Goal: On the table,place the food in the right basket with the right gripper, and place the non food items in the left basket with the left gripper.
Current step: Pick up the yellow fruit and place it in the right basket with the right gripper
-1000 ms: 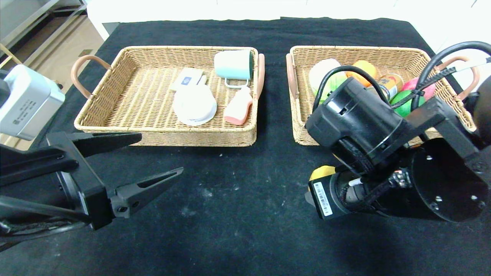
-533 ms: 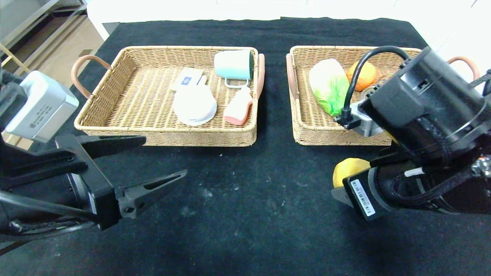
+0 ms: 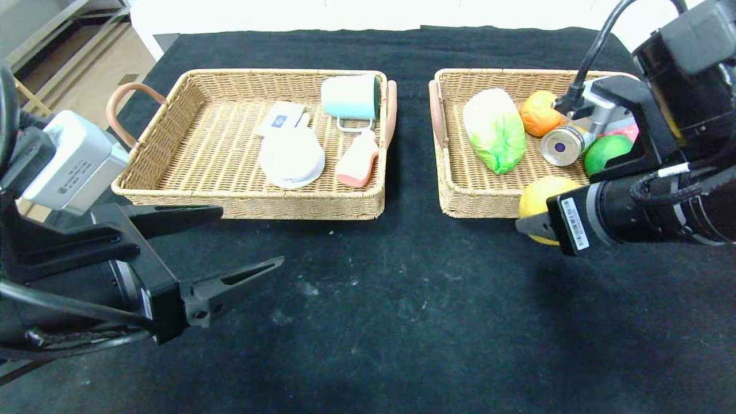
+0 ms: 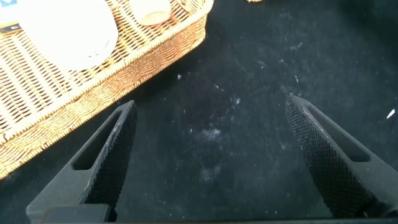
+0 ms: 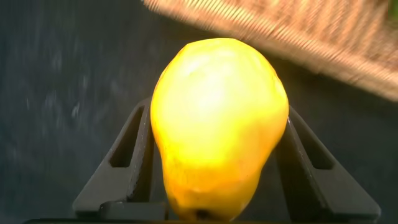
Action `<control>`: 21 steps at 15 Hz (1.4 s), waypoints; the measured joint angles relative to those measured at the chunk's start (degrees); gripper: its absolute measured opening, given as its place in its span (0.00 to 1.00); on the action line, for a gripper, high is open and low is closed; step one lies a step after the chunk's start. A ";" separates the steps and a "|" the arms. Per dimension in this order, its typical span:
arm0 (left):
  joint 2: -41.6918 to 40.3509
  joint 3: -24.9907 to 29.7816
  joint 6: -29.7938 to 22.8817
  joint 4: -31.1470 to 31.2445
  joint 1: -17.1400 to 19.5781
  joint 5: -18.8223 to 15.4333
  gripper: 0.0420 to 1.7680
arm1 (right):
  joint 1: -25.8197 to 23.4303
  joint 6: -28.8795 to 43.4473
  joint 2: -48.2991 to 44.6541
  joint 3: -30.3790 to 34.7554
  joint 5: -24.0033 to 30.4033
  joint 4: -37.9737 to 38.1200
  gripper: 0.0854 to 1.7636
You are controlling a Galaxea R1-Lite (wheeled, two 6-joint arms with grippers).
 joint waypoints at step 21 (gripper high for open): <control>0.34 0.18 -0.02 -0.55 0.04 0.05 0.97 | -8.30 -5.40 13.12 0.50 6.34 -39.86 0.74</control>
